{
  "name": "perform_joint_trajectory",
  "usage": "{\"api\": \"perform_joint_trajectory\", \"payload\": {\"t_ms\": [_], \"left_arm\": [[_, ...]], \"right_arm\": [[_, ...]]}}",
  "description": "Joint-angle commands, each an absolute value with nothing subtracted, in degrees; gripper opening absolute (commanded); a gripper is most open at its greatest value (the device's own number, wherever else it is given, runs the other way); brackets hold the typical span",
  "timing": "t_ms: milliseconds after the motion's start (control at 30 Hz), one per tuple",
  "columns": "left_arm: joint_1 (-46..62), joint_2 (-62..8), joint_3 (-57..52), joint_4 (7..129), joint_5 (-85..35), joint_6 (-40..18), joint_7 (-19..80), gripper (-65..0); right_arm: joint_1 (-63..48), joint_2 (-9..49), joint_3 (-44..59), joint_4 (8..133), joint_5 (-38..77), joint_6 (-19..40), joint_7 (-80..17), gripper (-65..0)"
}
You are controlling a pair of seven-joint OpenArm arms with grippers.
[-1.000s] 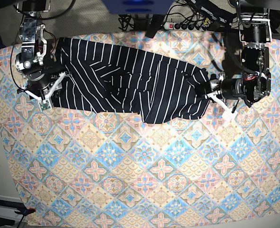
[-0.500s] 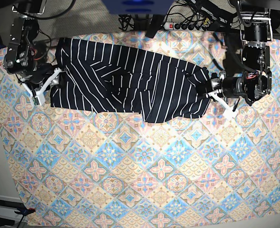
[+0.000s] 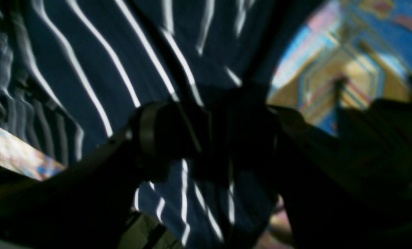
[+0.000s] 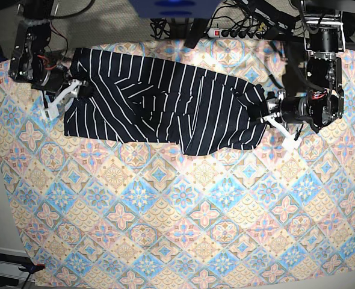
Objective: Fold the T-shirt properly
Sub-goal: 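Drag the shirt with both grippers to spread it flat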
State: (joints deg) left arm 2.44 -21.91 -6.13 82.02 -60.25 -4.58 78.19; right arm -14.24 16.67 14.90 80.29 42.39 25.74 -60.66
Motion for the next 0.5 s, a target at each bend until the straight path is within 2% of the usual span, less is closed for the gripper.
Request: {"api": "perform_joint_trajectory", "payload": {"t_ms": [0,67,200,467], "left_arm": [[1.89,-22.64,-6.37,82.95,-61.23,-4.79,78.29,-65.0],[1.89,-22.64,-6.37,82.95,-61.23,-4.79,78.29,-65.0],[1.89,-22.64,-6.37,82.95,-61.23,-4.79,78.29,-65.0],[1.89,-22.64,-6.37,82.95,-61.23,-4.79,78.29,-65.0]], "right_arm": [[-13.85,17.45,14.99,80.04,43.03,25.89,-60.26,-30.6],[-13.85,17.45,14.90,78.55,43.03,26.59,-60.26,-30.6],[-13.76,17.45,14.99,76.44,43.03,31.96,-60.26,-30.7],[-12.26,17.19,14.64,75.30,43.12,32.84,-60.88,-30.9]]}}
